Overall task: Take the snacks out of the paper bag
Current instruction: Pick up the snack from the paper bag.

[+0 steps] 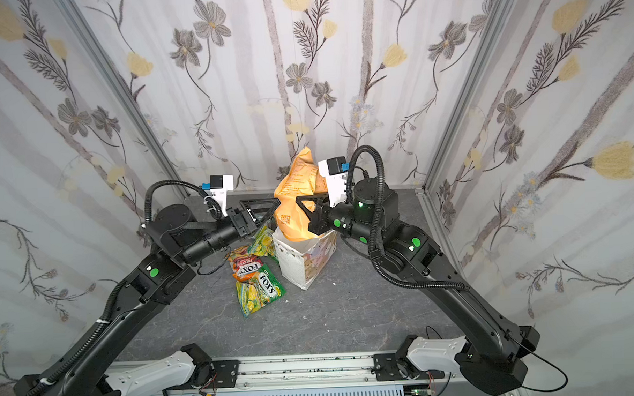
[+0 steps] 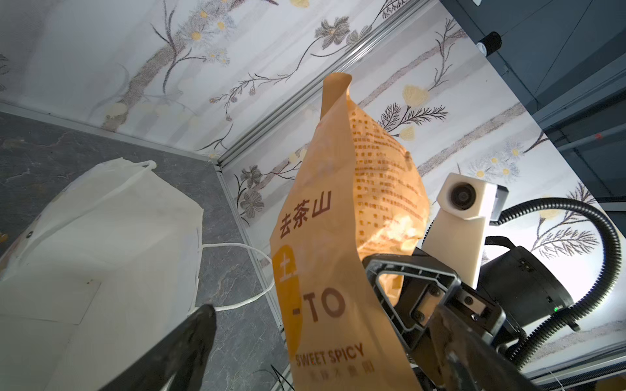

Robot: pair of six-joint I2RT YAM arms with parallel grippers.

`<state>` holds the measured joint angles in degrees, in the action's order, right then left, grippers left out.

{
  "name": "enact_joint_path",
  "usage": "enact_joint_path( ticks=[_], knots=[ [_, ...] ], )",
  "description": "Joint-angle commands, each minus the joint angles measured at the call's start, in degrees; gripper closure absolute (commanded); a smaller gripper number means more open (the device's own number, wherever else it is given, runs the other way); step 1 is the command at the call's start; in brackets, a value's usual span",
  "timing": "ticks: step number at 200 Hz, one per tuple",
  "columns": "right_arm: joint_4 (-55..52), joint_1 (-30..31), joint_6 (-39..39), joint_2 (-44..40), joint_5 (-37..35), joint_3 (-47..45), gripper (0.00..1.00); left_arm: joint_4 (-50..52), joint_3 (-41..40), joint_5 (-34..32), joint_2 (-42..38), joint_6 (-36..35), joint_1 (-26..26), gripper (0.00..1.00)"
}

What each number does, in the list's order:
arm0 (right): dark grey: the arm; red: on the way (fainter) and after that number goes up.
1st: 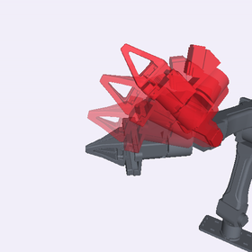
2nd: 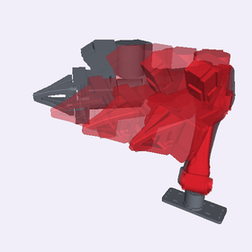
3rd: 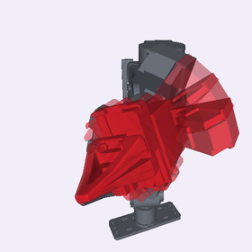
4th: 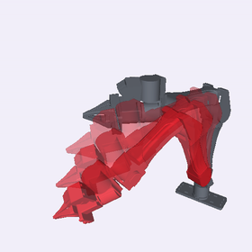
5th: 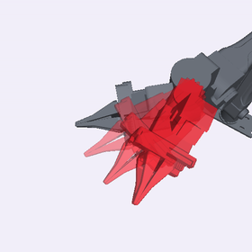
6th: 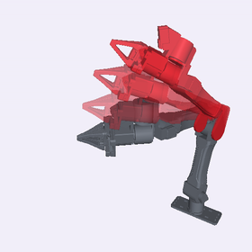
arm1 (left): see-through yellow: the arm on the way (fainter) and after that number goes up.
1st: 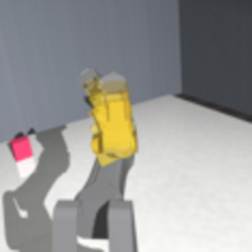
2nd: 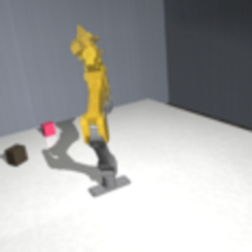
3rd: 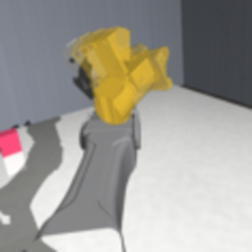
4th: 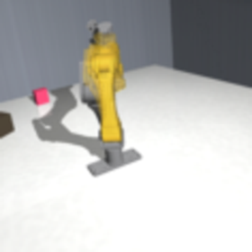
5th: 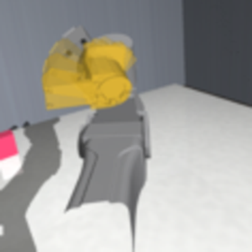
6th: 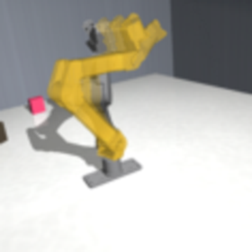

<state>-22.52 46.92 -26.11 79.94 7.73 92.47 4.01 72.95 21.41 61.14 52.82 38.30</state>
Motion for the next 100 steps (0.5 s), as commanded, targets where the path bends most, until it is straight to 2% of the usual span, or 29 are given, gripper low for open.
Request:
enact_joint_path(
  ticks=[1, 25, 55, 75, 100],
  knots=[
    [3.6, 2.0, 2.8, 0.7, 1.6, 0.6, 1.00, -6.8, -1.1, 1.4, 1.0, 2.6, 0.6, 0.01],
    [3.7, 3.1, 3.4, 1.1, 3.0, 0.5, 1.00, -10.6, -2.2, 3.0, 2.6, 4.4, 1.1, 0.14],
    [3.8, 3.3, 3.3, 1.0, 3.3, -0.8, 1.00, -12.3, -2.9, 3.0, 2.9, 3.1, 1.6, 0.43],
    [4.5, 3.3, 3.1, -0.1, 2.8, -2.6, 0.97, -13.3, -3.5, 2.9, 2.3, 1.5, 1.7, 0.55],
    [5.8, 3.2, 2.5, -1.3, 2.9, -4.6, 0.88, -13.3, -3.9, 2.7, 1.6, -0.9, 1.9, 0.67]
  ],
)
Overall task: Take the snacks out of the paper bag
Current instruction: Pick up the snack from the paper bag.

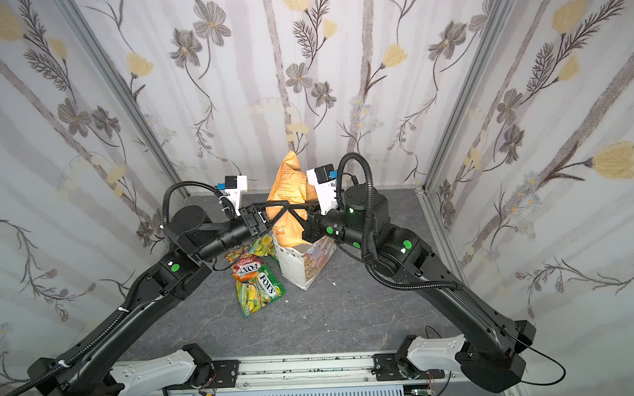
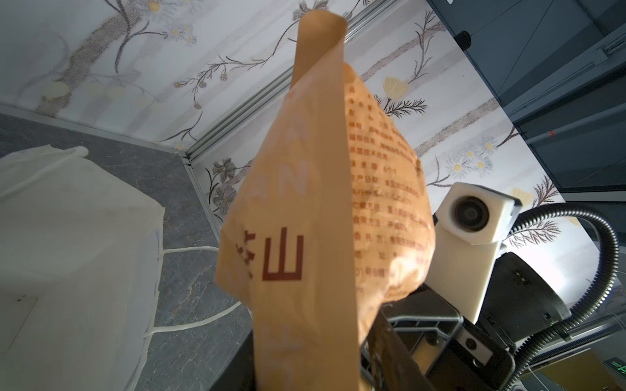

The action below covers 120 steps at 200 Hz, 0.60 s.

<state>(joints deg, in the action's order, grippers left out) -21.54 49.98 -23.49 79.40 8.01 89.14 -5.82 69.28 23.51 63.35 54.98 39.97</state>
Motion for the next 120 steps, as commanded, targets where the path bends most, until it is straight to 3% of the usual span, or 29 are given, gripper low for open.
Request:
enact_joint_path(
  ticks=[1, 14, 54, 106, 120],
  knots=[
    [4.9, 0.1, -0.1, -0.9, 2.7, -1.3, 0.88, -3.4, -0.3, 0.6, -0.6, -3.1, 0.3, 0.68],
    [5.6, 0.1, -0.5, -1.3, 3.1, -2.0, 0.79, -3.6, -0.4, 0.5, -0.7, -3.9, 0.3, 0.75],
    [6.0, 0.1, -0.8, -3.1, 2.8, -2.4, 0.67, -4.0, -0.6, 0.7, -0.9, -5.3, 0.3, 1.00],
    [7.4, -0.8, -0.2, -7.6, 0.3, -3.4, 0.43, -2.0, -0.6, 2.1, -3.2, -9.5, 0.2, 1.00],
    [8.4, -1.5, -0.4, -9.4, -0.5, -4.2, 0.31, -0.3, -0.8, 2.5, -4.9, -11.5, 0.3, 1.00]
  ],
)
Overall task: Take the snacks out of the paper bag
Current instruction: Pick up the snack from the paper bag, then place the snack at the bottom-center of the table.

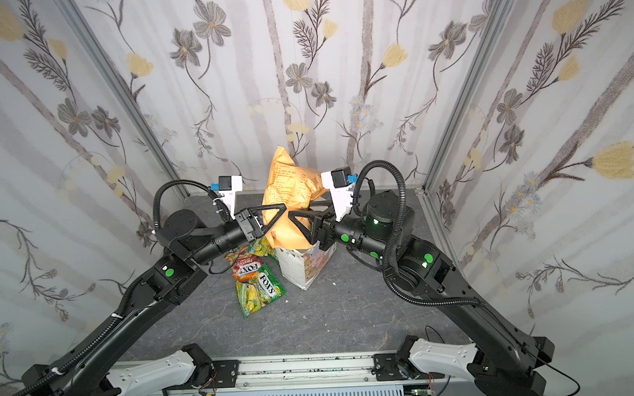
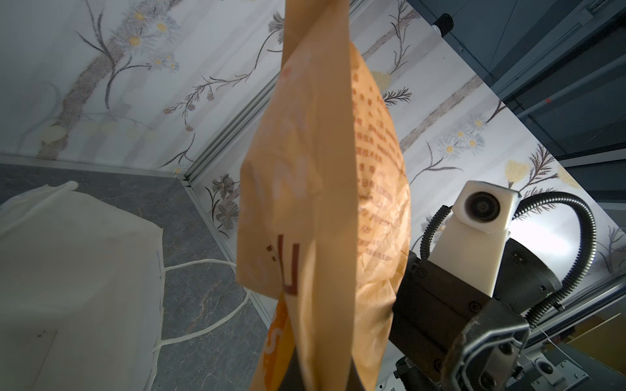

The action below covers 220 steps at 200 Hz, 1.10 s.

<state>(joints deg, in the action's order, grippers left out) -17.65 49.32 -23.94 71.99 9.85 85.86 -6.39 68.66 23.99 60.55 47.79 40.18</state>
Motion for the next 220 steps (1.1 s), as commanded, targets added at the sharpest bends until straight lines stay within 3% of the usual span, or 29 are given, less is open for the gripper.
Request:
enact_joint_path(
  ticks=[1, 23, 65, 149, 220],
  knots=[
    [4.6, -1.0, 0.1, -2.1, -2.4, -1.0, 0.30, 0.4, -0.2, 2.1, -2.2, -4.5, 0.1, 1.00],
    [7.1, -2.8, -0.6, -5.5, -4.8, -4.0, 0.16, 2.2, -1.8, 2.9, -5.5, -6.8, 0.0, 1.00],
    [13.1, -6.3, -2.9, -12.8, -10.8, -12.7, 0.01, 6.0, -6.7, 3.9, -12.7, -8.5, 0.1, 1.00],
    [17.7, -10.6, -5.8, -22.4, -15.6, -28.7, 0.00, 15.6, -21.3, 6.8, -27.0, -2.5, 0.2, 1.00],
    [15.4, -12.5, -7.3, -23.6, -15.2, -32.5, 0.00, 20.7, -29.2, 13.6, -24.6, -4.0, 3.5, 1.00]
  ],
)
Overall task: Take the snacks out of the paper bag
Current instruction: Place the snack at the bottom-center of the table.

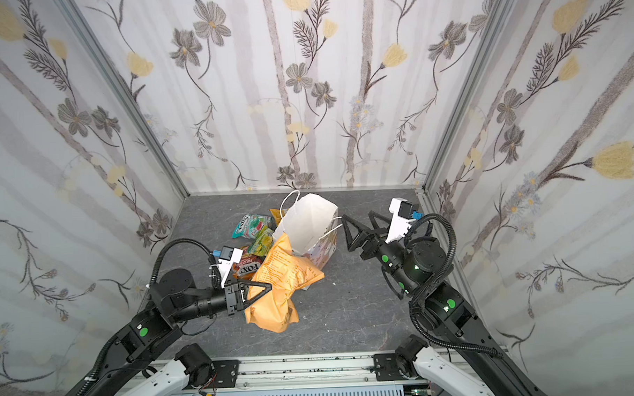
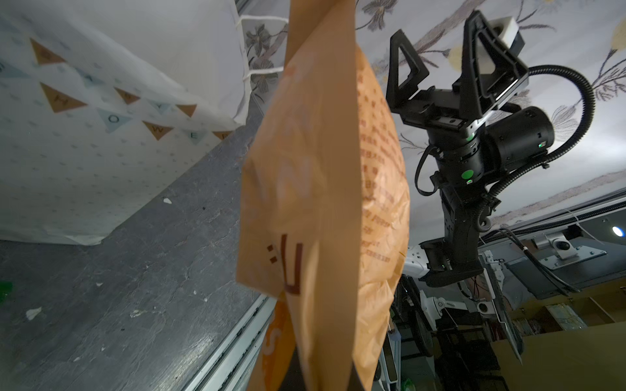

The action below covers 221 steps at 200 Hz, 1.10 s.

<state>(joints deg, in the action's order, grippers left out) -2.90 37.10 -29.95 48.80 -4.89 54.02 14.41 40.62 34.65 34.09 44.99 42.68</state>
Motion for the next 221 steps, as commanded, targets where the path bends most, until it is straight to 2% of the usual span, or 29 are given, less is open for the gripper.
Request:
enact_joint_path(
  ticks=[1, 48, 122, 154, 194, 221],
  knots=[
    [0.6, -0.3, -1.3, -0.4, -0.5, -0.7, 0.00, 0.0, -1.2, 3.0, 2.0, -1.2, 1.1, 1.00],
    [-0.3, -0.9, -1.6, -1.5, -0.4, -1.5, 0.00, -3.9, -6.3, -0.6, 6.9, -2.7, 3.2, 1.00],
    [-1.1, -1.3, -2.2, -1.8, 0.0, -2.3, 0.00, -20.0, -21.0, -8.4, 11.3, 6.0, 3.9, 1.00],
    [-1.0, -1.4, -2.7, -1.6, 0.1, -2.8, 0.00, -27.6, -24.6, -12.0, 16.4, 7.8, 4.3, 1.00],
    [-1.1, -1.6, -2.9, -1.2, 0.5, -3.3, 0.00, -33.6, -25.7, -14.0, 24.7, 6.5, 5.0, 1.00],
    [-1.1, -1.6, -3.1, -1.5, 0.6, -3.8, 0.00, -34.1, -25.5, -14.5, 27.4, 5.8, 5.4, 0.83]
  ],
)
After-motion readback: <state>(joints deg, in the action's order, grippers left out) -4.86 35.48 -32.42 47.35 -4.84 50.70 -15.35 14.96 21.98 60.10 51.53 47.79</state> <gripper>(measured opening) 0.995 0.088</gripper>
